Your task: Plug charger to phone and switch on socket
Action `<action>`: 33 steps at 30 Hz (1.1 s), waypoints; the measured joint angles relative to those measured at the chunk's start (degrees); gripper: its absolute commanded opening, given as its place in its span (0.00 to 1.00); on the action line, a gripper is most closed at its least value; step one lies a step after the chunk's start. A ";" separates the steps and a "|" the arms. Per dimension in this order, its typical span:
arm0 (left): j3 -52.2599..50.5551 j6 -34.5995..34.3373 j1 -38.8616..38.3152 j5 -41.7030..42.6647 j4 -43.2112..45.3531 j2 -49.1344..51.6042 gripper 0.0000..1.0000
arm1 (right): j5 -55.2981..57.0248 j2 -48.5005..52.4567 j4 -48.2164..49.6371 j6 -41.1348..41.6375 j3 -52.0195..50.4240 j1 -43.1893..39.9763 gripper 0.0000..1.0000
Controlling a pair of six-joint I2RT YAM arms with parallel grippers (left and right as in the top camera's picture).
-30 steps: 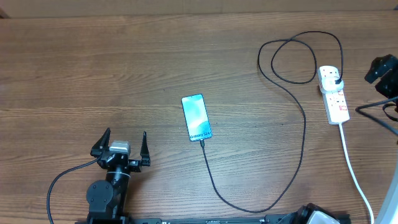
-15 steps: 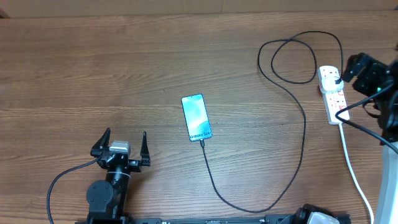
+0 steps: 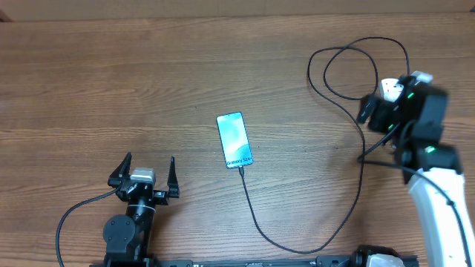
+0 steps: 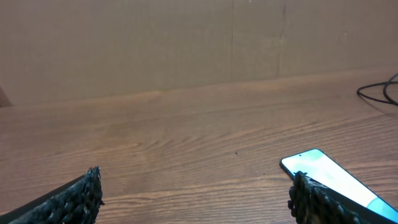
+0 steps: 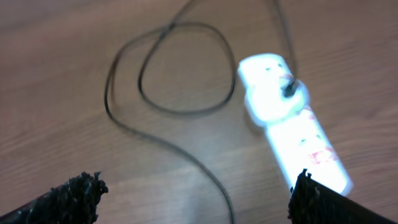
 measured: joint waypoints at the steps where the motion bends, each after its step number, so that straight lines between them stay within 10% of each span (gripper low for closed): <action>1: -0.02 0.02 0.00 -0.02 -0.02 0.00 1.00 | -0.70 -0.22 2.03 -0.13 -3.21 0.37 1.00; 33: -0.02 0.02 0.00 -0.24 0.00 0.00 1.00 | -3.63 -9.14 29.57 -0.20 -40.85 5.57 1.00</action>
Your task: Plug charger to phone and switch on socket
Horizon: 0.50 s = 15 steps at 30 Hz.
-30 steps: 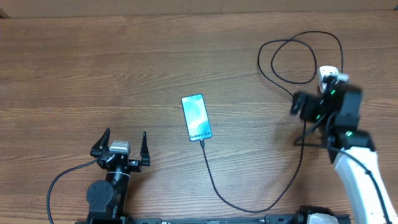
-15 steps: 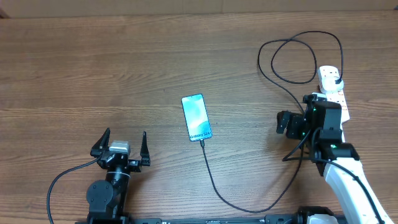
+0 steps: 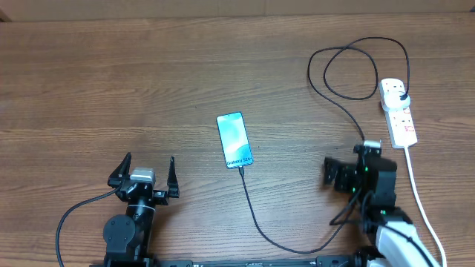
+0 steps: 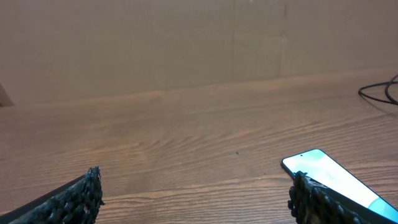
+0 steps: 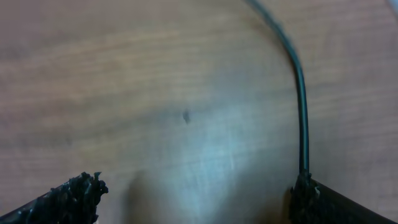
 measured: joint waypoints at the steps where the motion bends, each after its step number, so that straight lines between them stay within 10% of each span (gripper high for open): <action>1: 0.00 -0.02 0.00 0.00 0.00 0.00 1.00 | 0.07 -0.85 0.13 0.00 -1.27 0.00 1.00; 15: 0.00 0.00 0.00 0.02 0.00 0.00 1.00 | -0.35 -21.84 -6.29 0.09 -7.76 0.00 1.00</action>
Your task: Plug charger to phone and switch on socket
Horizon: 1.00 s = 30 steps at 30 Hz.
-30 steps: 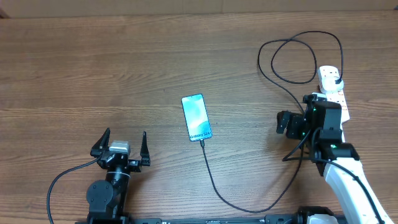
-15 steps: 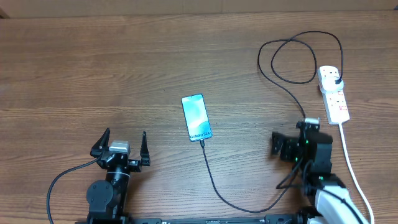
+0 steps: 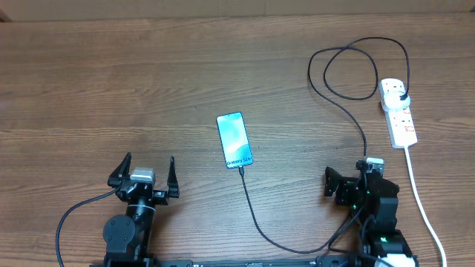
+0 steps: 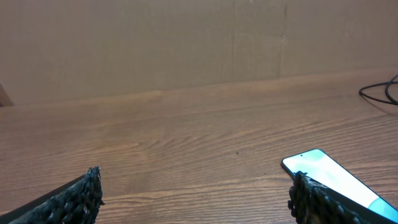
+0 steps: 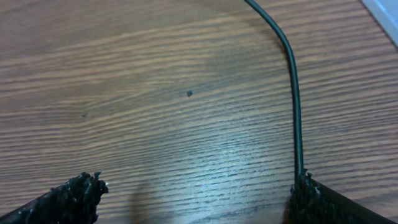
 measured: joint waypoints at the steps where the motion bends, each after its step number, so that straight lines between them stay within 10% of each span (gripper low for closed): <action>1: 0.00 -0.02 0.00 -0.02 0.00 0.00 1.00 | -0.17 -2.12 -0.57 -0.02 0.00 0.00 1.00; 19: 0.00 0.00 0.00 0.00 0.00 0.00 1.00 | -1.31 -35.04 -0.28 -0.02 0.00 0.00 1.00; 30: 0.00 0.00 0.00 0.00 0.00 0.00 1.00 | -1.31 -37.03 -0.26 -0.02 0.00 0.00 1.00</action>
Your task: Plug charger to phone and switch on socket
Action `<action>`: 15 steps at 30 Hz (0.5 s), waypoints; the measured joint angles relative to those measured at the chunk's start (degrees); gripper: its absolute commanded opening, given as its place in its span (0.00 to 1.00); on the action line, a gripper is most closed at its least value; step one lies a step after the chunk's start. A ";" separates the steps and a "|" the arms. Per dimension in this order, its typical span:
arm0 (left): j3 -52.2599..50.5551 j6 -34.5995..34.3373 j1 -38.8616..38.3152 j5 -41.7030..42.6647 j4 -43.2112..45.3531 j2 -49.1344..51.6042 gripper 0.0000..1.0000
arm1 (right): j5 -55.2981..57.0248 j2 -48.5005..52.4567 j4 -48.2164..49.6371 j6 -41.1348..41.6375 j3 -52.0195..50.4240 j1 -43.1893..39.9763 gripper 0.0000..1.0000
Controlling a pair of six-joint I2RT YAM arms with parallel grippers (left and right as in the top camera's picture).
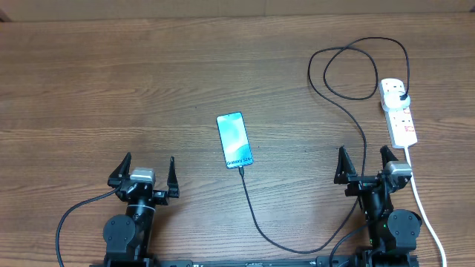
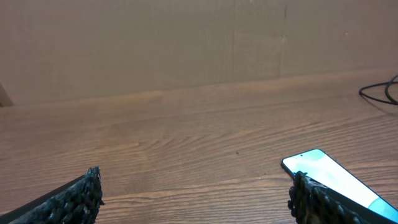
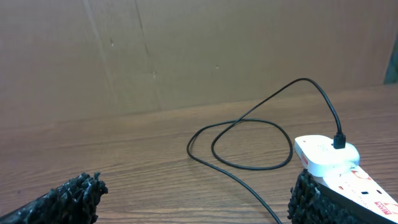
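Observation:
The phone (image 1: 234,140) lies face up at mid-table with its screen lit, and the black charger cable (image 1: 256,219) is joined to its near end. That cable runs to the right, loops, and ends in a plug (image 1: 401,93) seated in the white socket strip (image 1: 398,113) at the back right. Near the front edge, my left gripper (image 1: 146,172) is open and holds nothing; the left wrist view shows the phone (image 2: 328,173) just beyond its right finger (image 2: 314,200). My right gripper (image 1: 365,165) is open and holds nothing, and faces the strip (image 3: 328,160).
The strip's white lead (image 1: 421,210) runs down the right side to the front edge, beside my right arm. The black cable's loop (image 3: 249,143) lies on the wood ahead of the right gripper. A brown board wall (image 2: 186,43) closes off the back.
My right gripper was tilted down close over the table and cable; now it sits level at the front right, facing the back with the socket strip in view. The left arm, phone and cable have not moved.
First my right gripper hovered open over the socket strip at the back right. Then it was well back toward the front edge, looking down at the cable. Now it is parked at the front right. The left gripper stayed open and still throughout, with the cable in the phone.

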 measured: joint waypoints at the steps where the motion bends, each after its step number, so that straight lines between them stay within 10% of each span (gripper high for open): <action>1: 0.00 -0.02 0.00 0.00 0.00 0.00 1.00 | 0.00 0.00 0.00 0.00 0.00 0.00 1.00; 15: 0.00 0.00 0.00 -0.02 0.00 0.00 1.00 | 0.02 0.00 -0.04 -0.02 0.00 0.00 1.00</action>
